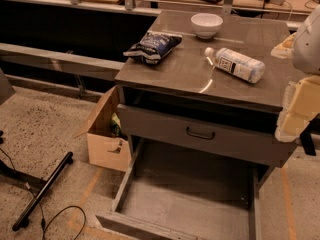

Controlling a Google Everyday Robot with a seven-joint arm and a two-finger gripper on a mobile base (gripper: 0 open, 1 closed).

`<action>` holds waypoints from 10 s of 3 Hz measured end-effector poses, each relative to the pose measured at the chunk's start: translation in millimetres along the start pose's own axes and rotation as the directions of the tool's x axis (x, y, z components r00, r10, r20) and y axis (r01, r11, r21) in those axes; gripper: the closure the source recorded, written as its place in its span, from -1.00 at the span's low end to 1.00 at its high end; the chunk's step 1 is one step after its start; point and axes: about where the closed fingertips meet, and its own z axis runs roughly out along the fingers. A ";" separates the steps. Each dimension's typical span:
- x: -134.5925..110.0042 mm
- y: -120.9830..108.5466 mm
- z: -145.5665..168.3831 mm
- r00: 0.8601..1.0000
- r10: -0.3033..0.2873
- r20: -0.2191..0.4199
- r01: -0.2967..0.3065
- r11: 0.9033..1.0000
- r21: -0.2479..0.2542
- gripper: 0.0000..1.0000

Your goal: Place blue chip bag into middle drawer

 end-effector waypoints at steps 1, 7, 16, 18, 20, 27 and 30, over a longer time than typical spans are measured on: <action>-0.3 -0.1 0.0 1.000 0.000 0.002 0.000 1.000 0.000 -1.00; -131.8 -44.7 63.3 0.892 -0.264 0.367 0.157 0.942 0.297 -1.00; -240.6 -262.6 168.8 0.772 -0.619 0.146 0.386 0.638 0.666 -1.00; -264.3 -279.6 187.0 0.747 -0.651 0.135 0.408 0.609 0.680 -1.00; -278.6 -280.7 197.8 0.728 -0.670 0.149 0.415 0.602 0.682 -1.00; -284.6 -273.6 202.6 0.673 -0.730 0.121 0.527 0.588 0.614 0.17; -282.1 -299.7 211.6 0.641 -0.767 0.033 0.606 0.531 0.592 -1.00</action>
Offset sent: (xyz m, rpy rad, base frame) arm 0.0104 0.0214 -0.0002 0.2135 -0.0475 0.0420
